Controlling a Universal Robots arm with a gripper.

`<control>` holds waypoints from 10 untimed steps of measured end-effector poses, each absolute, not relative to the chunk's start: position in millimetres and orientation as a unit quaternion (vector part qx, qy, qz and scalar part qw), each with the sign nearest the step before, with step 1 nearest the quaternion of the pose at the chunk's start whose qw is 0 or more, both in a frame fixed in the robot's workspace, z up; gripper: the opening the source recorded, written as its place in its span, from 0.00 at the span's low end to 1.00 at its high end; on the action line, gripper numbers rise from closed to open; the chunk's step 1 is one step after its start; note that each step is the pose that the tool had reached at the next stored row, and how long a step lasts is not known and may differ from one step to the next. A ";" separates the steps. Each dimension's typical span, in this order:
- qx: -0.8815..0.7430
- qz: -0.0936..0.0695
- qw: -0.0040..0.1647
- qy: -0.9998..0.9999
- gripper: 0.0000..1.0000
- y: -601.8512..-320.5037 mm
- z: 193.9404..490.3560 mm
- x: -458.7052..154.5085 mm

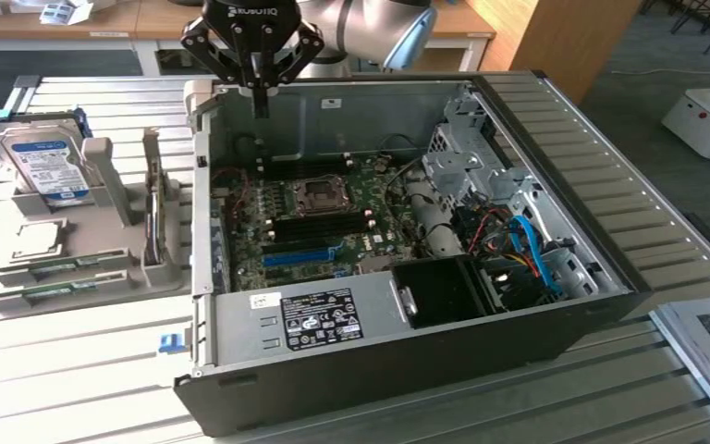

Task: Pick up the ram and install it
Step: 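Reach for the ram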

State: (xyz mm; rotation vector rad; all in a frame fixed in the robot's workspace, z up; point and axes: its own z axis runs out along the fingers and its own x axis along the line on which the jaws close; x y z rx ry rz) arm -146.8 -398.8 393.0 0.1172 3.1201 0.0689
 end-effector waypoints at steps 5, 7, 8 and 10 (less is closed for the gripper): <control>0.037 0.022 0.008 0.999 0.10 -398.9 393.1 -151.0; 0.037 0.022 0.008 0.999 0.10 -398.9 393.0 -153.0; 0.038 0.022 0.007 0.999 0.10 -398.9 393.0 -153.9; 0.038 0.022 0.007 0.999 0.10 -398.9 393.0 -155.7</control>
